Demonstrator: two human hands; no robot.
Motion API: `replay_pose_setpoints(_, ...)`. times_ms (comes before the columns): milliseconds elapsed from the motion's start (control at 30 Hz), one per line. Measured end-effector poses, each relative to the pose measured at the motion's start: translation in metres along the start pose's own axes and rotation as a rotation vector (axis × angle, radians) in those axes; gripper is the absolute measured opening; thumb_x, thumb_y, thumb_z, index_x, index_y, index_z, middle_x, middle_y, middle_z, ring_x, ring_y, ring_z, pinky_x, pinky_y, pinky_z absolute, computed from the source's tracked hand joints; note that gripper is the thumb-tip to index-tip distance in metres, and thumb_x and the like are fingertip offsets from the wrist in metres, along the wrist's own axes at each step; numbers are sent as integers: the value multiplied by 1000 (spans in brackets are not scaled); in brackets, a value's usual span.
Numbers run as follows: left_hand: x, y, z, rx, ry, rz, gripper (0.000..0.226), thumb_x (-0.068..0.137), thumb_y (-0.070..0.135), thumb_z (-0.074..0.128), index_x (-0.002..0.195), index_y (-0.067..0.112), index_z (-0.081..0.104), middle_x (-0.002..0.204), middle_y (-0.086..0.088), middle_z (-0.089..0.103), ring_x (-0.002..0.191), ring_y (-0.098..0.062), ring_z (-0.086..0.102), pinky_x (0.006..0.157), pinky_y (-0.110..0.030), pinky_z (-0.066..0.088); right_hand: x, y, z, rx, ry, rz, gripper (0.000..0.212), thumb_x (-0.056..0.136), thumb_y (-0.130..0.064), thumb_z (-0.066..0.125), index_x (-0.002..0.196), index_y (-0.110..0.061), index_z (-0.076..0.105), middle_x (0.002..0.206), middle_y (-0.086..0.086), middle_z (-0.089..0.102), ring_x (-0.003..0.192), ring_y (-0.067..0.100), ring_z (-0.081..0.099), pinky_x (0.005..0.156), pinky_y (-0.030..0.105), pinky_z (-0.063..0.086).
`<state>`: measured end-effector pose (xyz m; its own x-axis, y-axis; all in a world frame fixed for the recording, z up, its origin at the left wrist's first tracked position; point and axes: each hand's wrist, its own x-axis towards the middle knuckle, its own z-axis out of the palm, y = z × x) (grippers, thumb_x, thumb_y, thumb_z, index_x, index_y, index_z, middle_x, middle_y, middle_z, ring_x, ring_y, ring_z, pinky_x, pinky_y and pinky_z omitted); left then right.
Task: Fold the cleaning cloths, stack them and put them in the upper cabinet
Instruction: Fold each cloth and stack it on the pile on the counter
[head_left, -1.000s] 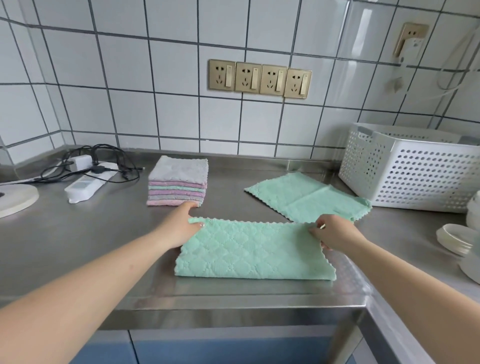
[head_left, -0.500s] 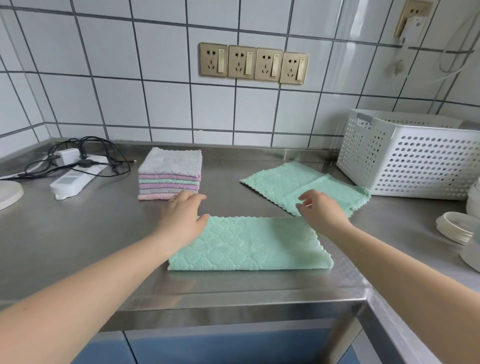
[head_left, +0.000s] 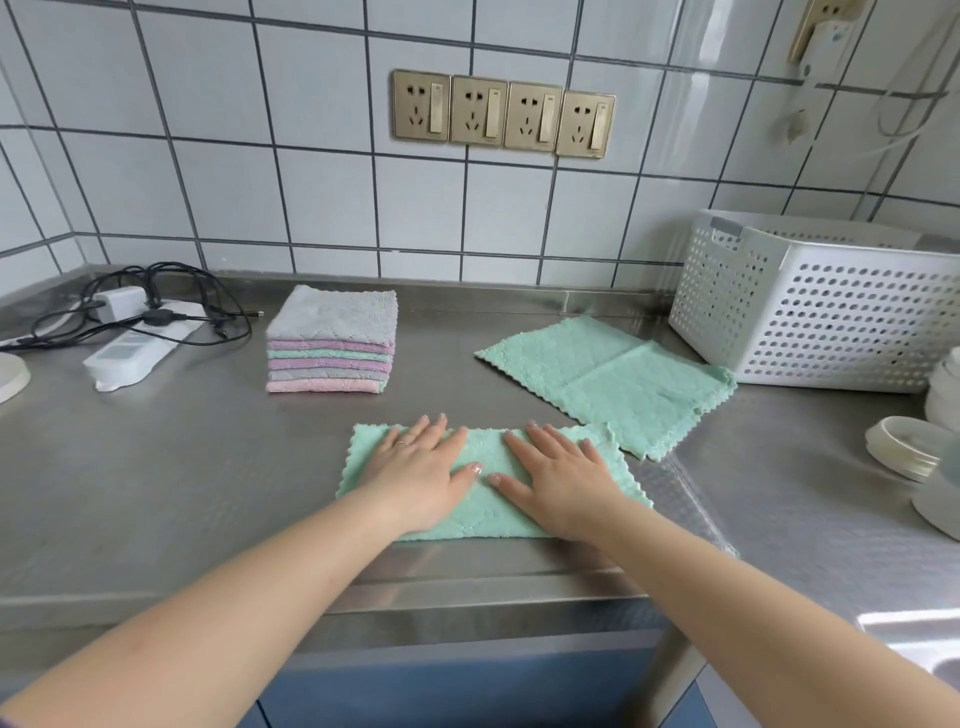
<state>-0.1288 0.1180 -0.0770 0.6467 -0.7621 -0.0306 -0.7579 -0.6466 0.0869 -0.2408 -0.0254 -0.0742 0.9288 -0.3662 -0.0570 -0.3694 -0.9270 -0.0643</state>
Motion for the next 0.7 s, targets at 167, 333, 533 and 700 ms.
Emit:
replay_pose_setpoints(167,-2,-15,-2,-14,-8,-37,62,94,58,13,149,30,5,159,-2,-3,146,-17,-2,119,-40,-1,-6,32,-4,-30,-19,68,76,86,-73,11,150,-33,5,160,-2,3,147,17,-1,118,48,3)
replay_pose_setpoints(333,-4,-22,-2,-60,39,-53,61,95,55,20,149,27,15,158,-3,7,146,-19,4,119,-42,1,-8,44,-6,-39,-26,123,76,86,-73,13,150,-31,10,159,-2,8,147,19,4,117,50,7)
replay_pose_setpoints(533,-43,1,-7,-219,470,383,37,82,44,44,96,26,72,93,8,70,86,-16,66,88,-36,50,19,11,-23,215,231,-26,34,93,-28,50,125,-25,58,133,-4,55,122,18,51,106,35,32)
replay_pose_setpoints(700,-60,21,-5,-150,306,437,29,89,37,52,111,26,67,105,3,63,102,-20,54,86,-28,41,43,-21,-20,197,177,-118,26,88,-16,52,103,-26,70,112,-1,66,105,22,60,87,31,47)
